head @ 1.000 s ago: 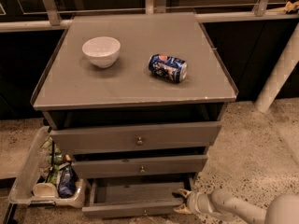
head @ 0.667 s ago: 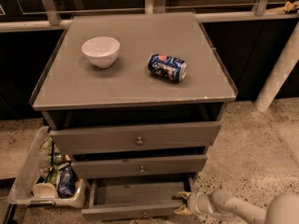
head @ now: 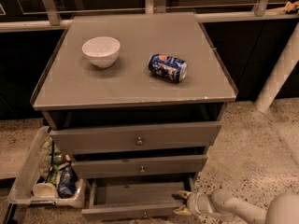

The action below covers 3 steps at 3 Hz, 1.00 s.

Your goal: Open bottom drawer

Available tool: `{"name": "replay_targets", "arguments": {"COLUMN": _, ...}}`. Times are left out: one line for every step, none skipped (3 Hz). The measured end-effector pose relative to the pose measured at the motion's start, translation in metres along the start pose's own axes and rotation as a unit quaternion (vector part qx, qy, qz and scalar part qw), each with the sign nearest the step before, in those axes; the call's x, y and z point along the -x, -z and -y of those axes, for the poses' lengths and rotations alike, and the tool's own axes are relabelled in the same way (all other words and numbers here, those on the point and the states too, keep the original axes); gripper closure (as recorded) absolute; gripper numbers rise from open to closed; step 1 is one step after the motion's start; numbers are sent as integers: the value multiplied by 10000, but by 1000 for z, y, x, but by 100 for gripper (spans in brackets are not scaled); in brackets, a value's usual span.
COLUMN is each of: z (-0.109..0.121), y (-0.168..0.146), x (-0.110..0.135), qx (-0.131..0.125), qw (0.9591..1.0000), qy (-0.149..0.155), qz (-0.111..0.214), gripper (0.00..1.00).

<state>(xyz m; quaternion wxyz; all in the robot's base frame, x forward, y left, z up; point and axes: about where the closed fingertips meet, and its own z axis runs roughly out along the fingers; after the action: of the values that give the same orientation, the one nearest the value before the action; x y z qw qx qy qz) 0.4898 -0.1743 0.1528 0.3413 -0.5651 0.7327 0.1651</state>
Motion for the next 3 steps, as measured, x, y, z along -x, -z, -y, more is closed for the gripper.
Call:
{"name": "replay_targets", "arguments": {"z": -1, "y": -1, "x": 1, "qx": 24, "qw": 10000, "qy": 13, "qz": 7, "gripper": 0}}
{"name": "replay_targets", "arguments": {"z": -16, "y": 0, "x": 1, "qx": 281, "qw": 9996, "qy": 75, "qz": -1, "gripper": 0}}
{"name": "replay_targets", "arguments": {"z": -28, "y": 4, "x": 1, "qx": 454, "qw": 9988, "qy": 175, "qz": -106, "gripper": 18}}
